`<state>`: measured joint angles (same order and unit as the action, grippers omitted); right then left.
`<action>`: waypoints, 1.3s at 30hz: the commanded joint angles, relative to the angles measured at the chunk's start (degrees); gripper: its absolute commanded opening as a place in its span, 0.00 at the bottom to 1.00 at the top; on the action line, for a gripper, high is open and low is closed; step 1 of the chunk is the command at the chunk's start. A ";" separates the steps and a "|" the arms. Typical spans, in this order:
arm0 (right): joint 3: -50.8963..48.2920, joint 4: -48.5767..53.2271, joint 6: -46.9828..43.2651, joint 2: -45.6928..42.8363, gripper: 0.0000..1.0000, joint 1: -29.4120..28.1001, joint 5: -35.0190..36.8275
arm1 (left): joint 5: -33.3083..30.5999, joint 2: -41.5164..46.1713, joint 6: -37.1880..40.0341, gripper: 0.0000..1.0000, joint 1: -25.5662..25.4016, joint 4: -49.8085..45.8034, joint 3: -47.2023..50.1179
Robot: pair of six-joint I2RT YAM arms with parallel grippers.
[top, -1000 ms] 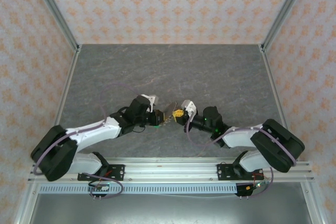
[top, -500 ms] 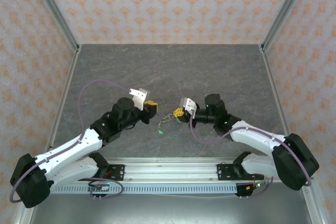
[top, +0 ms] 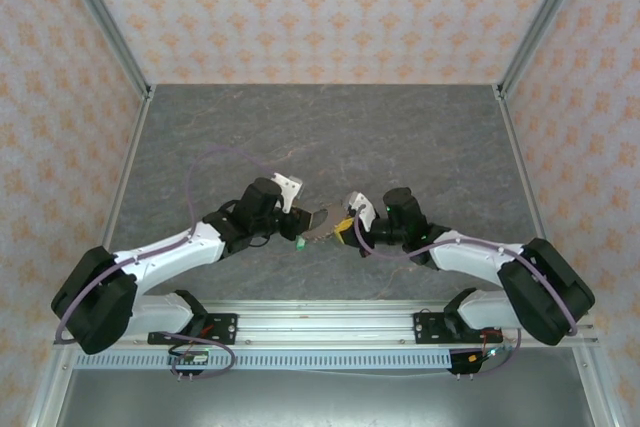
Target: Put the keys on the keyring
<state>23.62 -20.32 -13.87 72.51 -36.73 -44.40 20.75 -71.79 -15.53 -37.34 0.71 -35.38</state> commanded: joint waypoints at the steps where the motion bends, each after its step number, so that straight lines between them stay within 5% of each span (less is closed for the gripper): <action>1: -0.93 3.09 7.11 -4.12 0.00 -0.54 2.99 | 2.76 -0.64 -2.12 0.23 0.25 1.91 1.17; 15: 4.07 12.70 16.54 8.73 0.00 -3.19 3.64 | 6.36 -17.58 -5.57 0.12 -1.42 4.87 -1.71; 29: 5.81 24.25 14.89 6.71 0.00 -7.28 10.37 | 4.04 -23.98 -7.41 0.05 -1.83 3.86 -3.64; 34: 1.53 11.54 16.47 -0.80 0.00 -7.30 18.73 | 4.77 -22.96 -7.76 0.05 -1.89 4.22 -3.03; 39: -1.47 2.20 11.88 -4.05 0.00 -7.29 17.81 | 7.07 -21.79 -7.72 0.05 -2.03 4.49 -2.79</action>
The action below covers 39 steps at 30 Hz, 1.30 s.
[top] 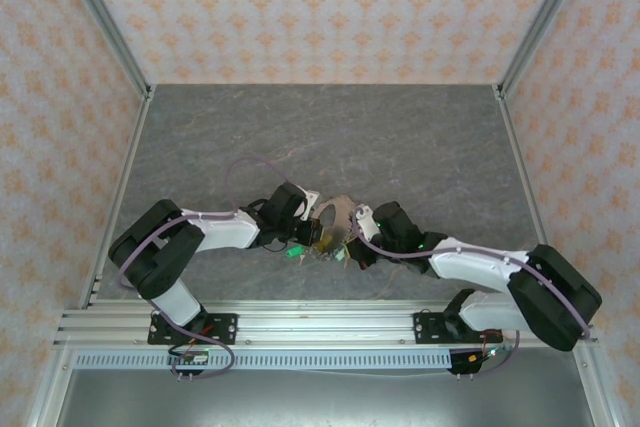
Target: Put the keys on the keyring
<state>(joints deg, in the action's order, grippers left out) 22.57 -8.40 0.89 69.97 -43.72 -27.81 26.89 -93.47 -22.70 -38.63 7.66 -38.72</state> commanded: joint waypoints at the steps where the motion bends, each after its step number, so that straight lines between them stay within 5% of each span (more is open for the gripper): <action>1: -0.70 -10.65 -4.62 -1.42 0.00 -0.31 0.38 | 1.85 0.10 -0.52 0.06 -0.74 -2.35 0.47; 6: -3.88 -24.30 -10.96 -1.84 0.00 -0.02 -1.91 | 4.44 2.26 -0.01 0.06 -0.89 -3.93 -0.95; 15: -0.69 -25.35 -22.26 -1.86 0.00 2.09 -6.96 | 4.14 10.25 2.08 0.07 -0.92 -9.80 -3.30; 23: 3.53 -16.76 -29.65 -3.78 0.00 6.38 -19.48 | -5.65 27.95 5.89 0.20 -0.28 -9.00 0.96; 29: 7.27 -13.13 -33.16 -2.43 0.00 7.34 -24.82 | -7.27 37.99 17.54 0.27 -0.13 -0.79 7.64; 35: 9.11 -9.26 -38.23 0.32 0.00 7.32 -25.28 | -10.15 39.21 26.91 0.26 0.51 1.14 10.10; 39: 9.75 -5.00 -41.70 1.20 0.00 7.34 -26.81 | -5.59 35.20 29.56 0.23 1.87 2.05 9.04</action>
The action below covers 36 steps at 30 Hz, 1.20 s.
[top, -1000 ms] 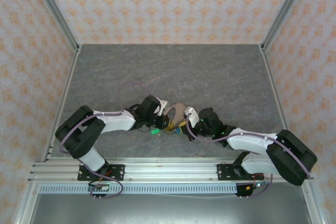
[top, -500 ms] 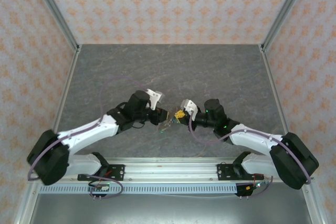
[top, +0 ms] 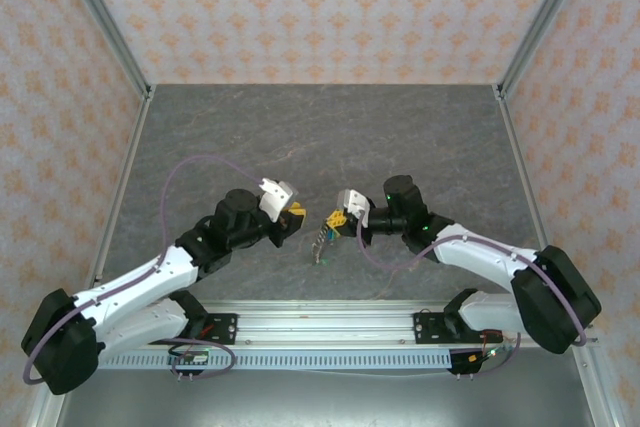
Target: Put the keys on the keyring
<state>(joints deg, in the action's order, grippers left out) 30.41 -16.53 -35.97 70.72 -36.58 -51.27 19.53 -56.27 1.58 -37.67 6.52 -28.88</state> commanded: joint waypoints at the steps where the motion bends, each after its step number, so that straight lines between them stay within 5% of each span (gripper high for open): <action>1: 1.84 3.47 -4.95 0.63 0.00 0.22 -3.40 | 3.66 -3.02 6.67 0.22 1.01 3.12 -1.23; 9: 1.27 3.92 -4.38 1.43 0.00 0.37 -5.68 | 18.63 -10.03 11.99 0.21 1.09 5.40 -3.47; 18: 0.53 10.67 -3.31 -2.53 0.00 0.53 -5.46 | 27.40 -14.83 11.97 0.21 0.93 3.44 -7.53; 29: -0.46 20.48 2.05 -5.59 0.00 0.59 -5.06 | 28.15 -14.02 11.52 0.22 -0.21 1.91 -6.57; 36: -2.72 16.28 7.29 -7.49 0.00 0.55 -1.53 | 29.16 -14.22 11.22 0.19 -1.00 -0.88 -5.76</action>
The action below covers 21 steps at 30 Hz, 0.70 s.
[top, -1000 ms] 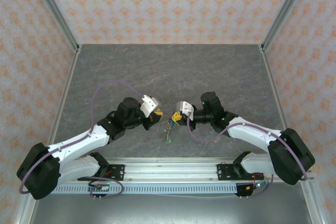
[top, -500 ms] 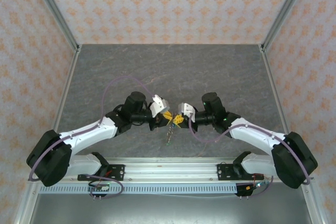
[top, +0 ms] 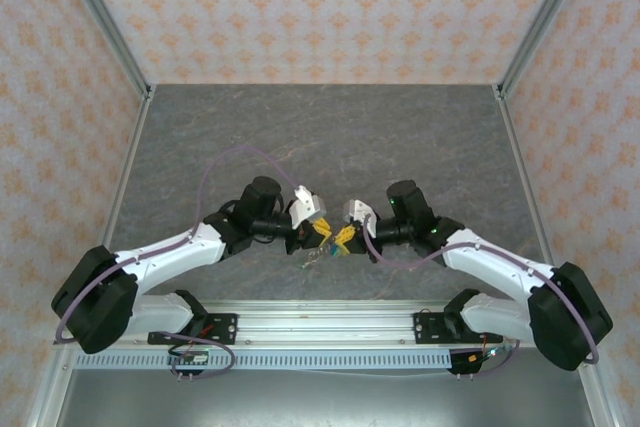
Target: Put the keys on the keyring
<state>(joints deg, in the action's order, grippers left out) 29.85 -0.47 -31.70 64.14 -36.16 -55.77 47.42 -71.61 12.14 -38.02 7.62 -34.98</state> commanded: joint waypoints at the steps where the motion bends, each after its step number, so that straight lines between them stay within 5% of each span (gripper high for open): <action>1: -2.18 -2.04 4.19 -0.99 0.00 0.15 3.71 | -0.16 1.41 0.13 0.18 -0.74 -1.99 0.59; 10: 12.09 -2.05 1.21 10.28 0.00 0.22 5.76 | -23.88 9.84 -5.40 0.18 0.54 1.26 4.48; 16: 16.05 -3.37 -1.50 14.55 0.00 0.21 1.55 | -26.99 12.06 -5.92 0.18 1.72 -0.41 4.14; 21: 11.32 -0.68 -4.58 12.12 0.00 0.18 0.70 | -22.51 11.10 -5.64 0.18 1.72 -1.46 4.22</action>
<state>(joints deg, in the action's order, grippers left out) 43.42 -1.74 -33.10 78.61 -36.16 -51.92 23.75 -60.27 7.07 -36.62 6.83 -31.05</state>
